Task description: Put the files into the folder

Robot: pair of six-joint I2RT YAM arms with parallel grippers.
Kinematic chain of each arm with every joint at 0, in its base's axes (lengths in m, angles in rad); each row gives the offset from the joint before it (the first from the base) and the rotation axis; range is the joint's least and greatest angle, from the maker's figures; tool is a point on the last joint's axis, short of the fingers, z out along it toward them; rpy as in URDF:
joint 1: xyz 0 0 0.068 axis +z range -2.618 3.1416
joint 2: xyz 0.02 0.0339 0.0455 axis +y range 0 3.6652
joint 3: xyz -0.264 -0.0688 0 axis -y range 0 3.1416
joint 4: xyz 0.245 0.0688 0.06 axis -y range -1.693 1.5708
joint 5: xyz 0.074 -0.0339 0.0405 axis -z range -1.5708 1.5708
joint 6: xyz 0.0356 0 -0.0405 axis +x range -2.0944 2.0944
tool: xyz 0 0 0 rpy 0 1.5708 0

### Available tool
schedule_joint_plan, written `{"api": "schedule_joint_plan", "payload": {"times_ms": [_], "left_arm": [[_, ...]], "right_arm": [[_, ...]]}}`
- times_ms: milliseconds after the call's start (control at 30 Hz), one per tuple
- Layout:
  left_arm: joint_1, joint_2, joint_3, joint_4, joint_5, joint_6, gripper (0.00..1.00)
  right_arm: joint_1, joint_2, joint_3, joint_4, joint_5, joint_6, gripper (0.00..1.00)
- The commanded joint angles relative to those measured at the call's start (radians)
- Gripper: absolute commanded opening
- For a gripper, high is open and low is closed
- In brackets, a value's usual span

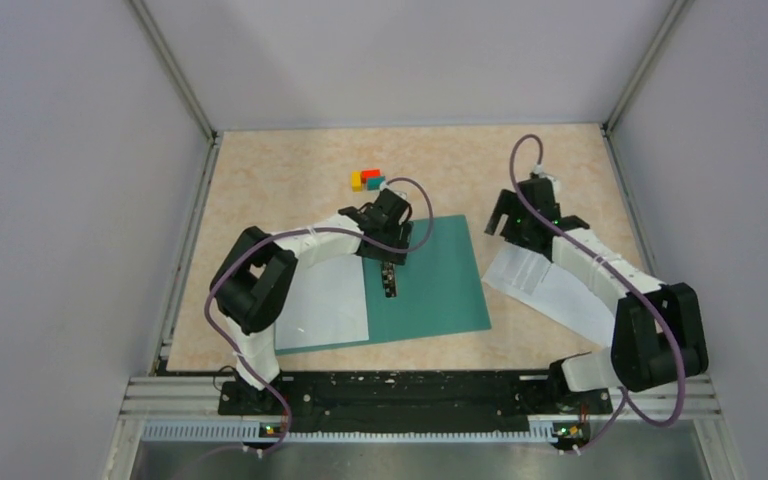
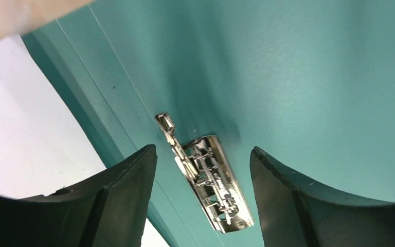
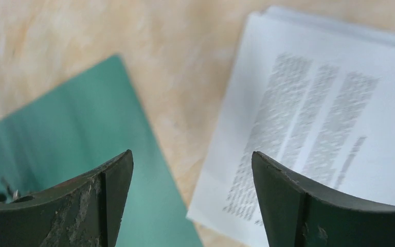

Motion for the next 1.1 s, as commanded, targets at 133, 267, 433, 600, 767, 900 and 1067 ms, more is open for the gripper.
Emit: {"api": "schedule_joint_plan", "payload": {"times_ms": [133, 267, 433, 600, 767, 900, 1067], "left_arm": [[-0.003, -0.052, 0.233, -0.129, 0.013, -0.042, 0.82], [-0.05, -0.037, 0.277, -0.103, 0.102, -0.205, 0.83], [-0.125, 0.036, 0.292, 0.017, 0.208, -0.424, 0.83], [-0.207, 0.155, 0.376, 0.052, 0.241, -0.475, 0.84], [-0.268, 0.266, 0.456, 0.077, 0.296, -0.479, 0.85], [-0.309, 0.353, 0.532, 0.078, 0.325, -0.43, 0.86], [-0.336, 0.421, 0.587, 0.06, 0.336, -0.416, 0.87]], "right_arm": [[-0.338, 0.065, 0.139, 0.072, 0.098, -0.02, 0.88], [-0.465, 0.15, 0.209, 0.079, 0.113, -0.03, 0.89], [-0.559, 0.284, 0.278, 0.078, 0.076, -0.012, 0.89], [-0.623, 0.359, 0.301, 0.057, 0.077, 0.024, 0.89], [-0.651, 0.397, 0.292, 0.039, 0.088, 0.058, 0.9], [-0.664, 0.399, 0.262, 0.036, 0.081, 0.086, 0.92], [-0.667, 0.377, 0.199, 0.039, 0.077, 0.109, 0.93]]}}
